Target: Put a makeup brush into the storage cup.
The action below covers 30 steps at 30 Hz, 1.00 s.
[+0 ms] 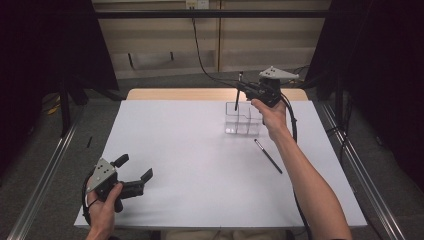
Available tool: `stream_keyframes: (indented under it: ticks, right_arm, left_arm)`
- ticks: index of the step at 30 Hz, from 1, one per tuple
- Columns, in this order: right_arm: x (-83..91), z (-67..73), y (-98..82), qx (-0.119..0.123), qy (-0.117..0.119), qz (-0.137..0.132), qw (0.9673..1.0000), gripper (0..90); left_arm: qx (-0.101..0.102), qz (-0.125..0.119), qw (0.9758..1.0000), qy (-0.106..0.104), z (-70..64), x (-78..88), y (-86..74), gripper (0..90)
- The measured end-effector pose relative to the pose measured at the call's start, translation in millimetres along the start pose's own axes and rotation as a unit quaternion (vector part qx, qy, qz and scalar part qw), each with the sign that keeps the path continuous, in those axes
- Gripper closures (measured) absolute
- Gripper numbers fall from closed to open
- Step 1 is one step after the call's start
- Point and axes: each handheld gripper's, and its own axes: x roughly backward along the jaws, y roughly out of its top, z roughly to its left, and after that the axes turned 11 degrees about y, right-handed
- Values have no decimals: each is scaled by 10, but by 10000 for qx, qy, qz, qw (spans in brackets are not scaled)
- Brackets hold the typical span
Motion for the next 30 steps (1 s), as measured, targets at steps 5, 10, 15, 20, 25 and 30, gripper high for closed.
stream_keyframes:
  ticks: [5,10,15,20,25,30]
  right_arm:
    - [-50,-7,-78,-40,11,49,10000,840]
    - [-98,14,-118,-16,24,91,10000,840]
    - [-127,6,-148,-4,-10,144,9999,840]
    - [-151,4,-193,-16,-41,187,9998,840]
    - [-166,-4,-230,-37,-42,210,9998,840]
    - [-184,-10,-261,-46,-69,212,9997,839]
  left_arm:
    - [12,-4,10000,-14,2,6,0,11]
    - [28,-6,10000,-46,0,13,0,12]
    - [-4,-7,10000,-44,-1,20,1,12]
    - [-20,5,10000,-69,-1,12,0,12]
    - [-31,1,10000,-64,-4,15,2,12]
    - [-23,4,10000,-90,-12,13,0,12]
